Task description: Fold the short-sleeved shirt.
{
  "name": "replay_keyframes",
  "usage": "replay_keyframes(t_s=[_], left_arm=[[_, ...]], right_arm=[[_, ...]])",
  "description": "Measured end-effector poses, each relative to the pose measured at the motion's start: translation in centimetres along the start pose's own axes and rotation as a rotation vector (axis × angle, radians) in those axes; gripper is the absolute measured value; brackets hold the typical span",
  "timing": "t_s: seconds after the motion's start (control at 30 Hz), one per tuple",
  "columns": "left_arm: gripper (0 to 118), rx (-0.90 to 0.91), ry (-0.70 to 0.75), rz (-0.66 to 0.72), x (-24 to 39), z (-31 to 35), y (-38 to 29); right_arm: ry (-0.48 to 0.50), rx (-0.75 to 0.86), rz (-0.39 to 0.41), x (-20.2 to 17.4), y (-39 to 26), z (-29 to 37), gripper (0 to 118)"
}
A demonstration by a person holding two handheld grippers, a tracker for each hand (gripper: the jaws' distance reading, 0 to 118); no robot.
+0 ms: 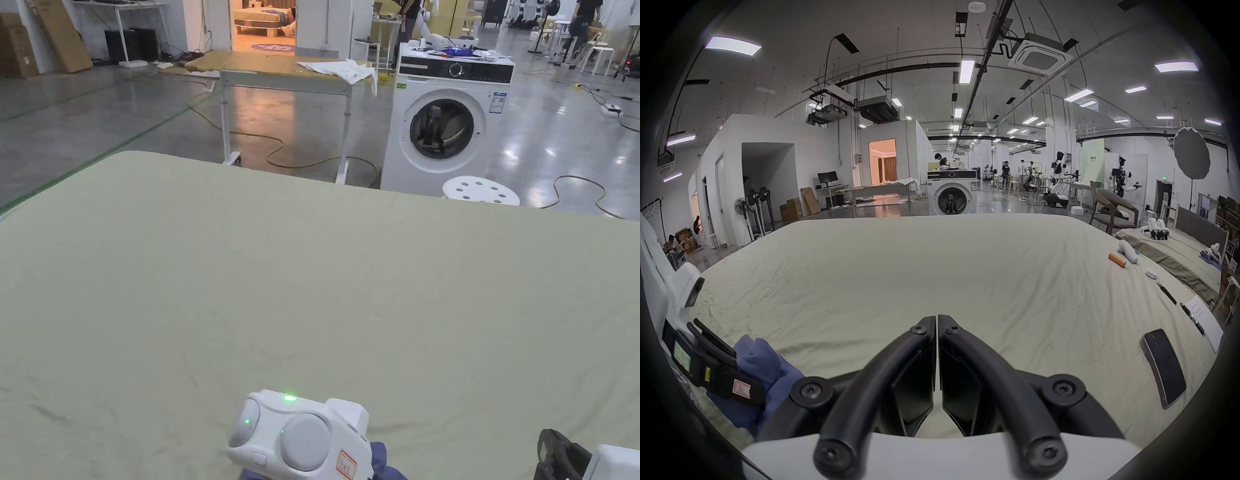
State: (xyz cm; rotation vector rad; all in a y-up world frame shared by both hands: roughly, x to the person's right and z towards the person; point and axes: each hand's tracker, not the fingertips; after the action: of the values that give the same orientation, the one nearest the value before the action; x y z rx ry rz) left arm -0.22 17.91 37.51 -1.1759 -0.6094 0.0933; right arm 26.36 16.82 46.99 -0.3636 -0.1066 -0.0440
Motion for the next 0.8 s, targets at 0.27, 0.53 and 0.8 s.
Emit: replay_keyframes(t_s=[0.27,0.53,0.8], left_arm=[[61,0.132,-0.177,0.053,-2.2,3.6,-0.5],[22,0.059,-0.209,0.118,-3.3,-2.5,-1.5],[7,0.009,-0.205,0.081,-2.9,-6.0,-3.5]], right_arm=[[-0.003,0.005,0.001,0.2,0.2,0.2,0],[-0.005,-0.007,0.001,0.0,-0.3,0.5,0],[-0.015,-0.010,0.001,0.2,-0.5,0.5,0]])
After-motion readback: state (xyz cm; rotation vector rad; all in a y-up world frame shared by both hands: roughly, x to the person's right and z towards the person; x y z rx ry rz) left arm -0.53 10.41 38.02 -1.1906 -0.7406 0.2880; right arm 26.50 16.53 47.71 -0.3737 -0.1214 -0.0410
